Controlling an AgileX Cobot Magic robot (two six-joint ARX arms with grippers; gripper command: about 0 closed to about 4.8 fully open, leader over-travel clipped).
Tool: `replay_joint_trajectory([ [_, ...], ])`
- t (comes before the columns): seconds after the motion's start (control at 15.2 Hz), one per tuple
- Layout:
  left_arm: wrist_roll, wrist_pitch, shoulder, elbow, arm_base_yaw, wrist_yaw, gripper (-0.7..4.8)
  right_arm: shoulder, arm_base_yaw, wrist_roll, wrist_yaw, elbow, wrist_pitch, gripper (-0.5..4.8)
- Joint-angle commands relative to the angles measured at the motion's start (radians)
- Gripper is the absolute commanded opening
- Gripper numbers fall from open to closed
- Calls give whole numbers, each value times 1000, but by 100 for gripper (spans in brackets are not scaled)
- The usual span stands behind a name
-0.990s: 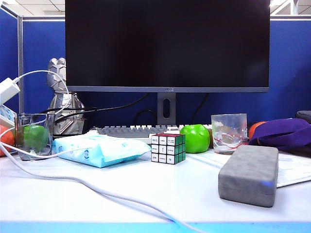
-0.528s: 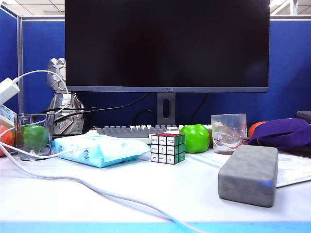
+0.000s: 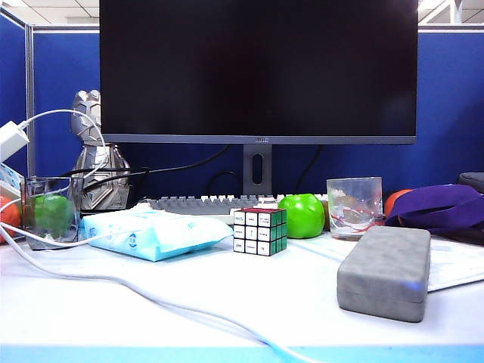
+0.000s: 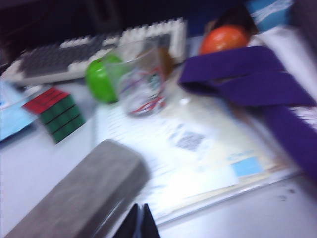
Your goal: Pick up the glasses, fold the temples of the glasses, place the glasses into the glasses case, and finally close the glasses case.
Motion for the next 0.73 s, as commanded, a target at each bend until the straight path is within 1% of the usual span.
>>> replay_joint_trajectory([
  [0.07,-2,-17,-2,-2,1,9,-4,-2,-101,-96,9,-13,25,-1],
  [0.13,-2,-17,-2,-2,1,11,-3,-2,-119,-156,-7,-13,2,-1],
  [0.26,-2,-17,-2,-2,1,11,-4,-2,-127,-245,-6,-13,4,-1],
  [0.73,-2,-17,-2,-2,1,11,-4,-2,-127,-251,-6,-13,5,-1],
])
